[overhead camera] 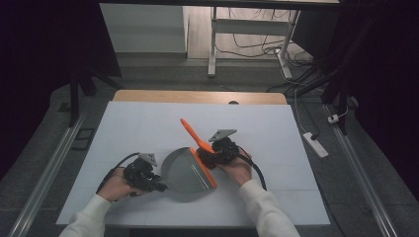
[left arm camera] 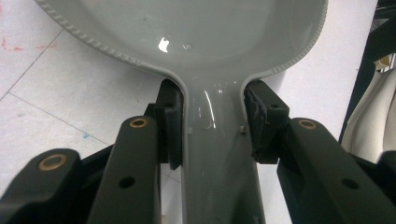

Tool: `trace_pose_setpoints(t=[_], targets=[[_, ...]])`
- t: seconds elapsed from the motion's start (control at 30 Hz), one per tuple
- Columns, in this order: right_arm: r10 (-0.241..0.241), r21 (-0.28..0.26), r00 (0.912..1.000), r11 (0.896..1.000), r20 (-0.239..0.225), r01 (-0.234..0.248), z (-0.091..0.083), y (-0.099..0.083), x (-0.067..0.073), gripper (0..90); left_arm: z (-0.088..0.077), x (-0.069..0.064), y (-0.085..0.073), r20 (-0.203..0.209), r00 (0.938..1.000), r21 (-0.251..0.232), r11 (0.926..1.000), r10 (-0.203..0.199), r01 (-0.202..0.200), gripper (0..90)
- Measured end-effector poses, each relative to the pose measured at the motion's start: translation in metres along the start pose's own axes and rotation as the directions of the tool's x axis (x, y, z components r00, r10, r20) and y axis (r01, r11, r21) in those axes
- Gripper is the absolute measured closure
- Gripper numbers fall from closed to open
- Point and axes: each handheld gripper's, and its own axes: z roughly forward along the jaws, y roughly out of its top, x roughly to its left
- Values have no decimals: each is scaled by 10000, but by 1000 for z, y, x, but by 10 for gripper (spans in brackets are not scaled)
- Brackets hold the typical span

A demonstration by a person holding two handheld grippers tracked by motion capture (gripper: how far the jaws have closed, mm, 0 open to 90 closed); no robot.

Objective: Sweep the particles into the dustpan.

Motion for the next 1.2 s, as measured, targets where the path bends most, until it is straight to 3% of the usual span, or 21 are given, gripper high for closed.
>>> trace_pose_setpoints(t=[0.17, 0.3, 0.43, 0.53, 0.67, 0.83, 1.2], targets=[[-32, -53, 9999, 10000, -114, 32, 2, 3, 9, 699, 0, 0, 0, 7, 10000, 16, 10000, 0, 0, 618], [144, -360, 9982, 9992, -582, -165, 1, 6, 14, 699, 0, 0, 0, 13, 10000, 11, 10000, 3, -3, 618], [-330, -426, 9936, 9987, -1077, 285, 2, 11, 29, 699, 0, 0, 0, 10, 10000, 11, 10000, 4, -4, 618], [-373, -612, 9894, 9977, -1400, 289, -1, 14, 33, 699, 0, 0, 0, -8, 10000, 11, 10000, 16, -16, 618], [-115, -1146, 9976, 9934, -687, 35, -19, 17, 22, 699, 0, 0, 0, -1, 10000, 8, 10000, 26, -26, 618], [360, -1150, 9993, 9927, -21, -360, -31, 9, 4, 699, 1, 0, 0, -3, 10000, 0, 10000, 13, -13, 618], [640, -731, 9958, 9956, 657, -591, -28, -4, -11, 699, 1, 0, 0, -11, 10000, 2, 10000, 13, -13, 618]])
